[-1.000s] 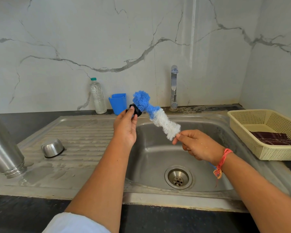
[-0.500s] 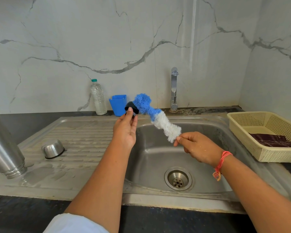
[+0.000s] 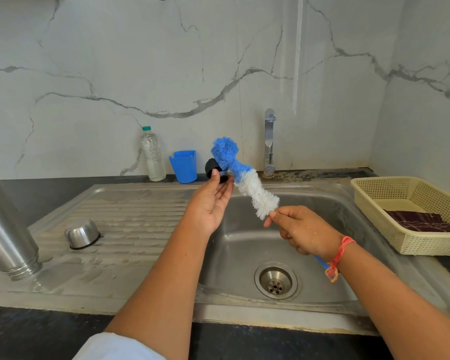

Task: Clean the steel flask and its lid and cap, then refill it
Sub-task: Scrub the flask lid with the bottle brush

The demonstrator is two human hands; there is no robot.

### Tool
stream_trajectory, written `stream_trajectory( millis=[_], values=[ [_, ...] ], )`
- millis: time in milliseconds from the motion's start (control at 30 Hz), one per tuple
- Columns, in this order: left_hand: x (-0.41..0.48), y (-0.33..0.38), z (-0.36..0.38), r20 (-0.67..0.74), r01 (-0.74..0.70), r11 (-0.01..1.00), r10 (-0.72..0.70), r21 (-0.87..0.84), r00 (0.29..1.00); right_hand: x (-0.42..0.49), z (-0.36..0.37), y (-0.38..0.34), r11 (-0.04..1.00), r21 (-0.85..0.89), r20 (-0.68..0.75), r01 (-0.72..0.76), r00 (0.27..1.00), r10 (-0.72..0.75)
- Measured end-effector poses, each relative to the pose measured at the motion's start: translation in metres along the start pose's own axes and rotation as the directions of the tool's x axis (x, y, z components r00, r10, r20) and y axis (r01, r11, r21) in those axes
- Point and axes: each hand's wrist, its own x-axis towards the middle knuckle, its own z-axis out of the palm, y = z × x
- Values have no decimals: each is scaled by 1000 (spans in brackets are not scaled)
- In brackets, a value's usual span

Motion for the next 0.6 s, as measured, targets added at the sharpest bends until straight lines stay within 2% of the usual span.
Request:
stream_trajectory(
  millis=[133,300,467,600],
  values=[
    [4,7,-5,-62,-74,993,68,-95,996,-4,-2,0,999,23,74,-30,997,28],
    [2,2,-3,9,-7,998,7,59,1000,-1,0,0,998,50,55,-36,998,33],
    [5,8,-3,-31,-54,997,52,-56,998,-4,-5,0,996,60,107,-62,993,55],
    [-1,3,0,43,-6,990,0,144,999,0,-5,0,985,165,90,-59,995,45]
  ],
)
